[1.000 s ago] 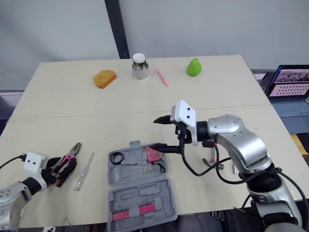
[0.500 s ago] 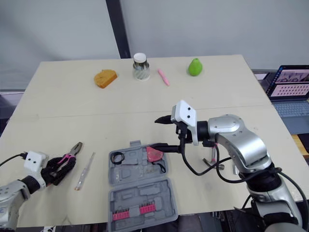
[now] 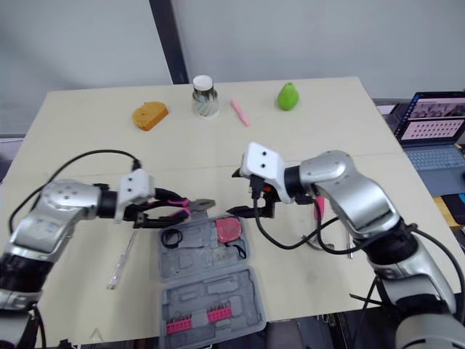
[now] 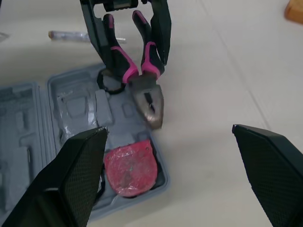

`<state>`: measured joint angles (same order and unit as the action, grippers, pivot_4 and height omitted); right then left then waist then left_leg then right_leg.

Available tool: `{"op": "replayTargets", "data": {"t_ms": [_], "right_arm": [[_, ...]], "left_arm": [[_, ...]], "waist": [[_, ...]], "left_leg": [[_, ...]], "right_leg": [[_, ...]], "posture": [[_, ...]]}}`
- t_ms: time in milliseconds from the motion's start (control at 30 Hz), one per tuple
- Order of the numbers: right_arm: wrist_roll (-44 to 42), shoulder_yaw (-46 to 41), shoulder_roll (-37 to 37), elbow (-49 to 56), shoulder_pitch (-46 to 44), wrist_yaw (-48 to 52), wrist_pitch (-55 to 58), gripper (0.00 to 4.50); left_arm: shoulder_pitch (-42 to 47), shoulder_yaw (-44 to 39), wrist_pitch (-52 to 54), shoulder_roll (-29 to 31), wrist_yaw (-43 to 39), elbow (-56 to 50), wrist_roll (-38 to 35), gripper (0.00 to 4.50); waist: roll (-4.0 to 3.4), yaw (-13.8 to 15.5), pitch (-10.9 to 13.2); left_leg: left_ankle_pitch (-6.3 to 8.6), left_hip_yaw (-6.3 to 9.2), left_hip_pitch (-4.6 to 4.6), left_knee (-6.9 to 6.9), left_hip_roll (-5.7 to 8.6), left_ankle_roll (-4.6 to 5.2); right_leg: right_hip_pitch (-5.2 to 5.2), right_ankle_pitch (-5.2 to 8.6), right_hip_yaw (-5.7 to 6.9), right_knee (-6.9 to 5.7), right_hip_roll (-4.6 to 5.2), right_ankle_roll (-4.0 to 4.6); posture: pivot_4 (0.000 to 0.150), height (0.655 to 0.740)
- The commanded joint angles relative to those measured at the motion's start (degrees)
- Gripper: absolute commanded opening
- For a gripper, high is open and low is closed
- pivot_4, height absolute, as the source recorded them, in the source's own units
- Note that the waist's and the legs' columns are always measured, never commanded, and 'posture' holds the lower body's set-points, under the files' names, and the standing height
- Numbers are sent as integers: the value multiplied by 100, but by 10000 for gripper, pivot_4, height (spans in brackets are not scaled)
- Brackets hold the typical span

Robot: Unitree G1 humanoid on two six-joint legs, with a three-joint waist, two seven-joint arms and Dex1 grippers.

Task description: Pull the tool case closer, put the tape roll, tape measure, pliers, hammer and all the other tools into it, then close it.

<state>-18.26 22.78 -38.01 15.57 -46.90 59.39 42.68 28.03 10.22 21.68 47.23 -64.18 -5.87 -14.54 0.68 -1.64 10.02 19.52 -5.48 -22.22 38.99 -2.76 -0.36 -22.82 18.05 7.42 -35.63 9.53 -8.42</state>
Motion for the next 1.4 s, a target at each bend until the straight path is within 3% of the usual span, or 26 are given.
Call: {"op": "replayTargets", "data": {"t_ms": [33,367,1067,1167,1333,1400], "right_arm": [[210,270,96,124,-306,6,244,45000],[568,901,345,164,-393,4,562,45000],[950,1109,440,-118,-331,129,340,45000],[994,1109,423,-121,-309,144,323,35756],[1006,1089,396,-39,-253,147,330,10310],[1012,1082,399,-21,-245,145,336,9833]], "left_arm": [[297,82,0,-86,-123,-151,55,25868],[250,213,123,-440,-81,-255,77,25868],[318,161,269,-658,-24,-355,26,25868],[328,160,237,-675,-18,-338,53,25868],[299,177,263,-656,-22,-344,81,25868],[277,188,265,-646,-26,-355,92,25868]], "waist": [[-1,-9,1],[0,29,1],[-1,16,1],[-1,17,1],[-1,16,1],[-1,17,1]], "left_leg": [[0,0,0,1,-1,0],[0,7,-8,17,-2,0],[0,9,-7,17,-2,0],[0,9,-7,17,-2,0],[0,10,-7,17,-2,0],[0,10,-7,17,-2,0]], "right_leg": [[0,0,0,0,0,0],[1,0,-1,-3,0,0],[1,0,1,-6,0,0],[1,0,1,-6,0,0],[1,0,2,-6,0,0],[1,0,2,-6,0,0]], "posture": [[1500,7400],[1500,7400],[1500,7400],[1500,7400],[1500,7400],[1500,7400]]}}
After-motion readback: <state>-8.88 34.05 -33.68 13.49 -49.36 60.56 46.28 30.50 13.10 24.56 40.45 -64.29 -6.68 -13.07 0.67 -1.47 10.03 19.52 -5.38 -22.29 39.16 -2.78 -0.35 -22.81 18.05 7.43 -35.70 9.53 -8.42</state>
